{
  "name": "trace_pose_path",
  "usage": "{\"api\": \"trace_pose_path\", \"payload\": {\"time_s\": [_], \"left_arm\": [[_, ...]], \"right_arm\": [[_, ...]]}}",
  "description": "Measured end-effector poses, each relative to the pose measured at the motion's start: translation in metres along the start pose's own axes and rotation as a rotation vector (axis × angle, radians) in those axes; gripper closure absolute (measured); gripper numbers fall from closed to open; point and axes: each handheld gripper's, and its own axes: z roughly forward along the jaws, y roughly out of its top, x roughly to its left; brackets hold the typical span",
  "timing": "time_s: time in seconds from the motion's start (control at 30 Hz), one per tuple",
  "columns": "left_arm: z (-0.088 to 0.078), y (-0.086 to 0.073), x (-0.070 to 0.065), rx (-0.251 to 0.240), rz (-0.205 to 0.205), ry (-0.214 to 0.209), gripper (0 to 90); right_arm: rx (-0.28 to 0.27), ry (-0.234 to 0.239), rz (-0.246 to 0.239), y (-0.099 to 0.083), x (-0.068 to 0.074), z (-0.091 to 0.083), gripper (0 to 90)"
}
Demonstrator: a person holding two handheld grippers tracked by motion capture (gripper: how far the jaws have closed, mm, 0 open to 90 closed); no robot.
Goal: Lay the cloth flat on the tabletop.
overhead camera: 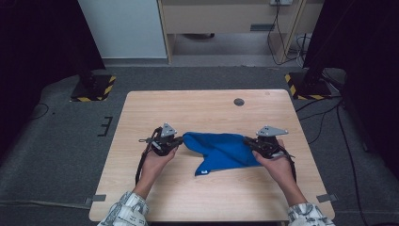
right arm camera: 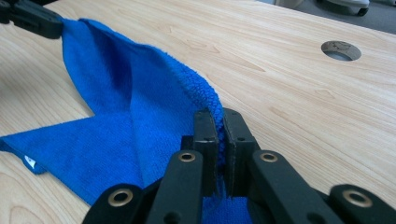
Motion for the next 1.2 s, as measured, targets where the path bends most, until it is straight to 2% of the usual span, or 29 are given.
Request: {"api": "trace_pose_path", "payload": {"time_s": [0.17, 0.23, 0.4, 0.5, 0.7, 0.77, 0.83, 0.87, 1.1, 1.2], "left_arm": [[-0.003, 0.0, -0.002, -0.008, -0.008, -0.011, 86.9], [-0.002, 0.001, -0.004, -0.002, 0.007, -0.01, 87.0], [-0.006, 0.002, -0.006, -0.009, 0.016, -0.02, 87.2], [-0.011, 0.002, -0.008, -0.014, 0.025, -0.022, 87.3], [-0.029, 0.007, -0.008, -0.054, 0.022, -0.024, 87.4], [-0.035, 0.01, -0.007, -0.07, 0.019, -0.025, 87.5], [-0.043, 0.013, -0.004, -0.096, -0.006, -0.052, 87.5], [-0.047, 0.015, -0.002, -0.107, -0.005, -0.056, 87.5], [-0.065, 0.029, 0.01, -0.152, -0.015, -0.046, 87.7], [-0.065, 0.037, 0.016, -0.144, -0.008, -0.039, 87.6]], "right_arm": [[-0.004, 0.007, 0.001, -0.001, 0.004, -0.003, 85.8], [-0.001, 0.006, -0.003, -0.001, 0.005, -0.001, 85.7], [0.005, 0.008, -0.003, 0.0, 0.006, 0.0, 85.9], [-0.003, 0.01, -0.008, 0.001, 0.009, -0.004, 85.9], [-0.036, 0.014, -0.005, 0.009, 0.016, -0.019, 85.9], [-0.05, 0.017, -0.01, 0.014, 0.02, -0.025, 86.0], [-0.06, 0.024, -0.013, 0.017, 0.024, -0.029, 86.0], [-0.066, 0.027, -0.02, 0.019, 0.026, -0.031, 86.0], [-0.072, 0.054, -0.016, 0.032, 0.039, -0.036, 86.1], [-0.063, 0.047, -0.037, 0.04, 0.043, -0.036, 86.1]]}}
